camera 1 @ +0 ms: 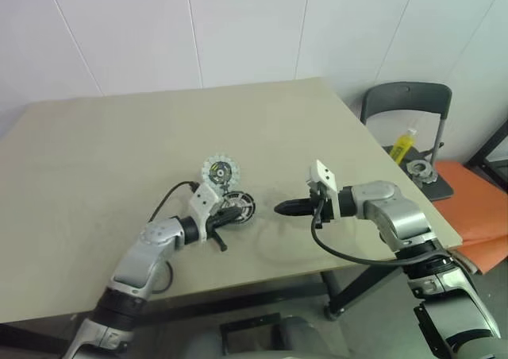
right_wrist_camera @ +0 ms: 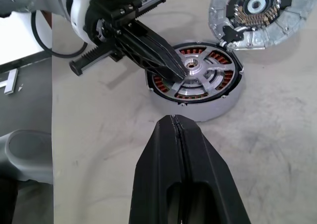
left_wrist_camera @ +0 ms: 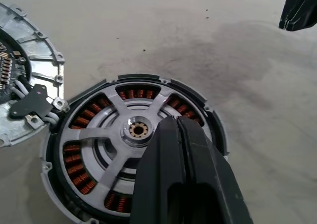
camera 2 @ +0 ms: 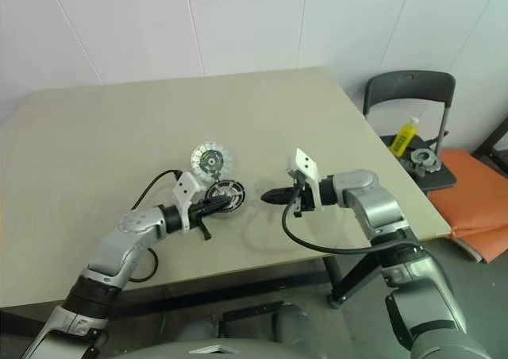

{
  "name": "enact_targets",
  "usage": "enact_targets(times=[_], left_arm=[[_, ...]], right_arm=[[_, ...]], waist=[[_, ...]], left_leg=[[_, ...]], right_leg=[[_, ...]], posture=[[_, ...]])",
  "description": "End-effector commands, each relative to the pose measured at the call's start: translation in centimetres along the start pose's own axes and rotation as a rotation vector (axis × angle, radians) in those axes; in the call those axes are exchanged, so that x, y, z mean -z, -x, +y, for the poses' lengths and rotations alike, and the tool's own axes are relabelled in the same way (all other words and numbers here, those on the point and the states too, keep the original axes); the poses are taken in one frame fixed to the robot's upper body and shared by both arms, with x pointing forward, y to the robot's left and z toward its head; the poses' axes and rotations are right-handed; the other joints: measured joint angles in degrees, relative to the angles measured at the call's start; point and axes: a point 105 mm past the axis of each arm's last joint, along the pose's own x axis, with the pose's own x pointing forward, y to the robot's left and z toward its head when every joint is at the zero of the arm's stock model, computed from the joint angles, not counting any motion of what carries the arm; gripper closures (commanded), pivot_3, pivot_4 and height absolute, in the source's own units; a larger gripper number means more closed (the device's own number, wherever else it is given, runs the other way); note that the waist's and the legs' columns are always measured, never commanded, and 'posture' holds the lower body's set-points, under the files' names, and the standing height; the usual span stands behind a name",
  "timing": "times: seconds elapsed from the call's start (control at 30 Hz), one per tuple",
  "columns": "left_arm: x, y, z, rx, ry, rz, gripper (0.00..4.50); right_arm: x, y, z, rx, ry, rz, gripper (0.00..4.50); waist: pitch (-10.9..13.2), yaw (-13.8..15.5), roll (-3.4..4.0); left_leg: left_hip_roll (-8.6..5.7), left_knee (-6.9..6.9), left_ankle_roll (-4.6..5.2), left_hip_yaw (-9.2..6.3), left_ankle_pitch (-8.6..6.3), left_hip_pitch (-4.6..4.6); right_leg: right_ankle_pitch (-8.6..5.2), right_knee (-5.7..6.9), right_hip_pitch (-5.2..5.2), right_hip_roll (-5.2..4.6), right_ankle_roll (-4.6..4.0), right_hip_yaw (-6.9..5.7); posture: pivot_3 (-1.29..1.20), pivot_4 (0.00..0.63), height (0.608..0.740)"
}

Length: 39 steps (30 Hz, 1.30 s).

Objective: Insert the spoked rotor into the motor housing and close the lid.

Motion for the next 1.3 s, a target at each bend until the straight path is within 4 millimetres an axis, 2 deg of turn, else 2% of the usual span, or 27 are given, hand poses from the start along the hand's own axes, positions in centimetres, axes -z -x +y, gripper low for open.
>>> enact_targets(times=[0.03,0.17,0.4,0.6,0.8,0.93,1.07,1.17,1.3], left_arm=[[-0.4,0.2,0.4,-0.012,-0.01,-0.017,4.44],[-3.0,1.2,1.8,-0.069,-0.041,-0.15,4.44],[-5.4,3.5,3.5,-0.172,-0.136,-0.275,4.44],[-4.5,5.4,3.8,-0.226,-0.193,-0.279,4.44],[-1.6,8.0,3.5,-0.228,-0.114,-0.254,4.44],[0.2,8.6,3.4,-0.236,-0.132,-0.216,4.44],[0.0,8.7,3.4,-0.242,-0.129,-0.23,4.44],[-0.1,8.6,3.5,-0.238,-0.125,-0.231,4.44],[-0.4,8.6,2.9,-0.199,-0.119,-0.236,4.44]], right_arm=[[-1.7,0.6,-0.1,0.009,0.051,-0.043,4.5],[-1.9,0.5,0.0,0.004,0.064,-0.054,4.5],[-3.0,0.4,-0.3,0.022,0.136,-0.119,4.5],[-3.0,0.3,-0.4,0.015,0.12,-0.122,4.5],[-2.4,0.1,-0.9,0.022,0.101,-0.109,4.5],[-2.4,-0.3,-0.9,0.013,0.099,-0.104,4.5],[-2.6,-0.7,-0.6,-0.005,0.132,-0.084,4.5],[-3.6,-1.1,0.0,-0.045,0.169,-0.075,4.5],[-3.0,-1.6,0.5,-0.081,0.295,0.062,4.5]], waist=[[0.0,0.0,0.0],[0.0,0.0,-0.01],[0.0,0.0,-0.01],[0.0,0.0,-0.01],[0.0,-0.1,0.0],[0.0,0.0,0.02],[0.0,-0.1,0.02],[0.0,-0.1,0.02],[0.0,-0.1,0.03]], left_leg=[[0.0,-0.05,0.0,0.0,0.0,0.18],[0.01,-0.08,0.0,-0.02,0.0,0.34],[0.03,-0.13,0.0,-0.02,0.0,0.31],[0.05,-0.13,0.0,0.0,-0.01,0.32],[0.12,-0.13,-0.01,0.03,-0.01,0.34],[0.14,-0.13,-0.01,0.01,-0.01,0.31],[0.14,-0.12,-0.01,0.03,-0.01,0.31],[0.14,-0.14,-0.01,0.03,-0.01,0.3],[0.15,-0.17,-0.01,0.03,-0.01,0.3]], right_leg=[[-0.01,-0.03,0.16,0.0,0.0,0.0],[-0.01,-0.08,0.31,0.0,-0.01,-0.02],[-0.01,-0.1,0.29,0.01,-0.01,-0.02],[0.0,-0.12,0.31,0.0,-0.01,0.0],[-0.01,-0.11,0.29,0.0,-0.02,0.0],[-0.01,-0.11,0.25,0.0,-0.02,-0.02],[-0.01,-0.13,0.27,-0.03,-0.02,-0.02],[-0.01,-0.13,0.26,-0.03,-0.02,-0.02],[-0.01,-0.1,0.22,0.0,-0.02,-0.03]], posture=[[0.0,0.0,0.74],[0.0,0.0,0.74],[0.0,0.0,0.74],[0.0,0.0,0.74],[0.0,0.0,0.74],[0.0,0.0,0.74],[0.0,0.0,0.74],[0.0,0.0,0.74],[0.0,0.0,0.74]])
